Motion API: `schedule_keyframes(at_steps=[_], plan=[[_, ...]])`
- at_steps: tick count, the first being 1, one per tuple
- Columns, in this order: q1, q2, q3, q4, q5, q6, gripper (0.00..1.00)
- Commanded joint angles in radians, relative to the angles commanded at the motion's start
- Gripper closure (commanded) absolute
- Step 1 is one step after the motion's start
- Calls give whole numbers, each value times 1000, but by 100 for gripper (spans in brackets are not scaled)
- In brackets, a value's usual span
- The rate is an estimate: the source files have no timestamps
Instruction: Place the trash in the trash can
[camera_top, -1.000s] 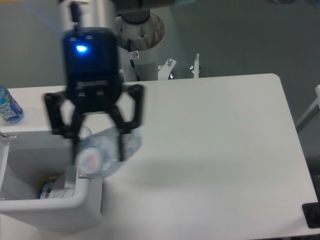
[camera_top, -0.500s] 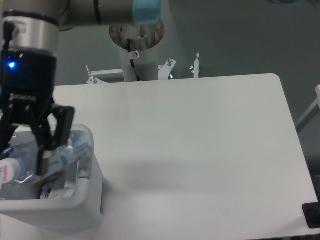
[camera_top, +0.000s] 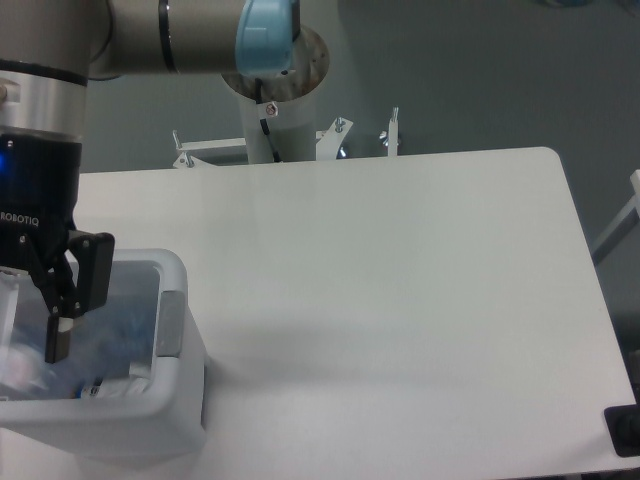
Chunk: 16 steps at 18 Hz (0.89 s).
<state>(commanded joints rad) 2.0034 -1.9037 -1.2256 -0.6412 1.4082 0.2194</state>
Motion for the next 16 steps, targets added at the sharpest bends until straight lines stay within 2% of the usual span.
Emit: schedule_keyframes(at_steps=[3, 5, 8, 9, 11, 16], plan=[[3, 3, -5, -2, 2, 2, 0], [35, 8, -18, -3, 12, 3, 0], [133, 14, -40, -6, 104, 11, 0], [282, 27, -87, -12, 296, 81, 0], [320, 34, -97, -26, 308, 135, 0], [448, 89, -135, -116, 331, 312, 0]])
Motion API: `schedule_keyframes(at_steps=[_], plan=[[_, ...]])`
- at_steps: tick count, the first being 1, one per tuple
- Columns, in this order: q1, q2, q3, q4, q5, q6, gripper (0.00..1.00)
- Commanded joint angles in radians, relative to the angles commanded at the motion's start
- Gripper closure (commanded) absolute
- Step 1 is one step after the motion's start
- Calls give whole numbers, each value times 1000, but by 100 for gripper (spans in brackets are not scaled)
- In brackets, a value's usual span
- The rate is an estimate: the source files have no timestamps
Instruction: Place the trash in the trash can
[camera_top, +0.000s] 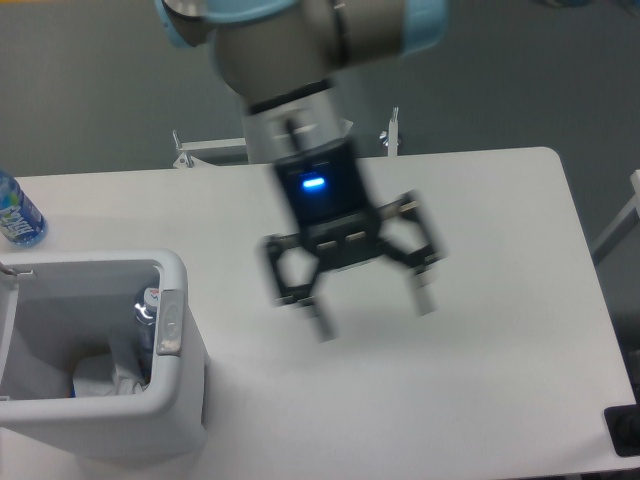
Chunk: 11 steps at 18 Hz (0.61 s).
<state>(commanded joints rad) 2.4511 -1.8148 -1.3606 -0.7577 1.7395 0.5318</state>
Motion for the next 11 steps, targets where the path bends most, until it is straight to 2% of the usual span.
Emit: schedule_keyframes(at_steps=[2, 4, 6, 10, 11], plan=[[51, 8, -3, -38, 14, 94, 0], [77, 35, -5, -125, 17, 210, 0], [114, 78, -37, -205, 6, 353, 0], [173, 114, -54, -317, -9, 578, 0], [184, 115, -52, -324, -12, 598, 0]])
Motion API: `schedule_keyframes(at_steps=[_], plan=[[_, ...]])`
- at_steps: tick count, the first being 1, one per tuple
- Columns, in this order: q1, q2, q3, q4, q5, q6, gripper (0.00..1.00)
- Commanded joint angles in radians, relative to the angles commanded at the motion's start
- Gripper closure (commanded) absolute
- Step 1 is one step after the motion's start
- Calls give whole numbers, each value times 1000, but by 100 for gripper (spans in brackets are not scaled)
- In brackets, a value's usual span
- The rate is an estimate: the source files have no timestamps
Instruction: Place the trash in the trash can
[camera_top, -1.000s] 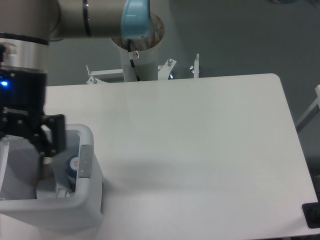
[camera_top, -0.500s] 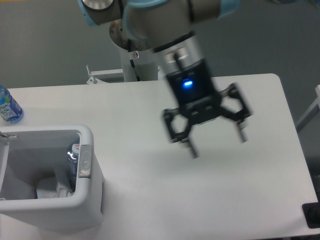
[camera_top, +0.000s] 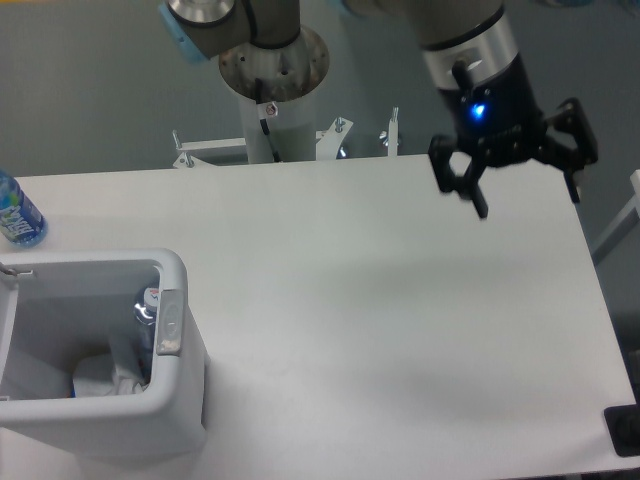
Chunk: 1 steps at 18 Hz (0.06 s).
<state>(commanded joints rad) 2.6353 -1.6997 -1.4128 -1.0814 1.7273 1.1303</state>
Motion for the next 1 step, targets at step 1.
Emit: schedule_keyframes(at_steps=[1], plan=[[6, 0, 0, 0, -6, 12, 0]])
